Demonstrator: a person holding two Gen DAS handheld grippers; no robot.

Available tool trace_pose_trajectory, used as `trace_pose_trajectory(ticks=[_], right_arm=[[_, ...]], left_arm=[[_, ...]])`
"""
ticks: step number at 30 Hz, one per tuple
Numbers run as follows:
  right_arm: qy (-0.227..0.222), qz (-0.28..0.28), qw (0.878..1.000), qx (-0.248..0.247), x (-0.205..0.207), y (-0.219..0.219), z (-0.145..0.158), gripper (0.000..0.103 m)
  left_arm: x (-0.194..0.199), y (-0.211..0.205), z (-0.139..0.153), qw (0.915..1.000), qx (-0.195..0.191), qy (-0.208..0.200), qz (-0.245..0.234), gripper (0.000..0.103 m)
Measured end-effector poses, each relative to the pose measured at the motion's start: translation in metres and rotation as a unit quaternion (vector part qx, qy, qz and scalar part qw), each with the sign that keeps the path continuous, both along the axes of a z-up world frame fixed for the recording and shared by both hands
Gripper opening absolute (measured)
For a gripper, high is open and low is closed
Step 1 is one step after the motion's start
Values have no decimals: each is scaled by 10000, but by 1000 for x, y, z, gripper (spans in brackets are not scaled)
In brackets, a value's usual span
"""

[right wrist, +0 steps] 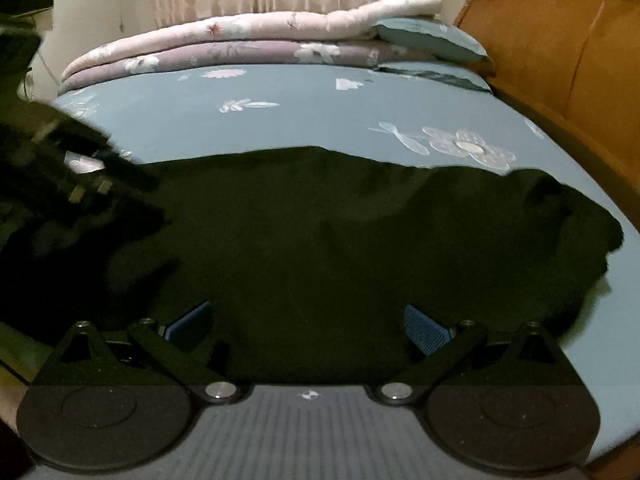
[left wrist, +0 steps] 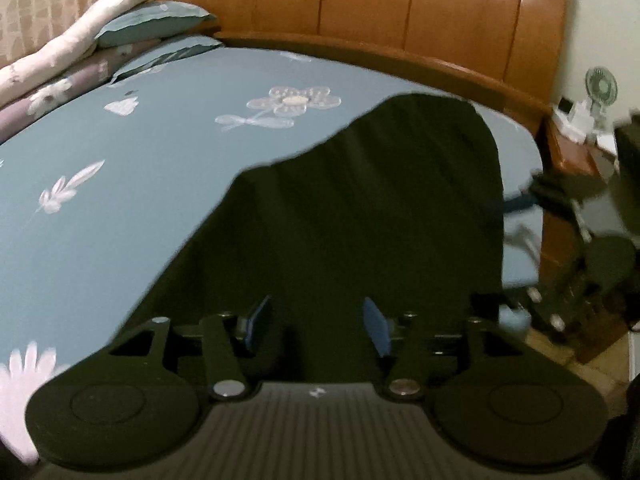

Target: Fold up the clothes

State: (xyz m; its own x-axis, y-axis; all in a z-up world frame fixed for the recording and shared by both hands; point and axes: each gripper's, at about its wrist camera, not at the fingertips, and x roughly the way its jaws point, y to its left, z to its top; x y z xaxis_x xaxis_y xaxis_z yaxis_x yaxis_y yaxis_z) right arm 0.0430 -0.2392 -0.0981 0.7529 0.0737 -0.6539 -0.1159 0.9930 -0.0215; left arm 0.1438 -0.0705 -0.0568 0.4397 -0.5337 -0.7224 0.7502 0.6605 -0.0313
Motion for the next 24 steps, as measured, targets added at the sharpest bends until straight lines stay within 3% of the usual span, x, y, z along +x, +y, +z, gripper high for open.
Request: trace_pose_trajectory(ticks=[4,9,17,24], right_arm=[[294,22,9995,-114,3,13,-23,103],[36,-71,10000,24,-3,8,-27,103],[-207,-190,9996,36,-11,9,-30,103],[-264,-207,9994,22,-13,10,-31,103]], left_arm=[[-22,9,-15,9995,211,34,251,53],[-43,35,-25,9969,-82,302,716,57],[-68,61,-24,9915,-198,577,1146,61],[-45,68,-17,9875,-193,256,1542,61]])
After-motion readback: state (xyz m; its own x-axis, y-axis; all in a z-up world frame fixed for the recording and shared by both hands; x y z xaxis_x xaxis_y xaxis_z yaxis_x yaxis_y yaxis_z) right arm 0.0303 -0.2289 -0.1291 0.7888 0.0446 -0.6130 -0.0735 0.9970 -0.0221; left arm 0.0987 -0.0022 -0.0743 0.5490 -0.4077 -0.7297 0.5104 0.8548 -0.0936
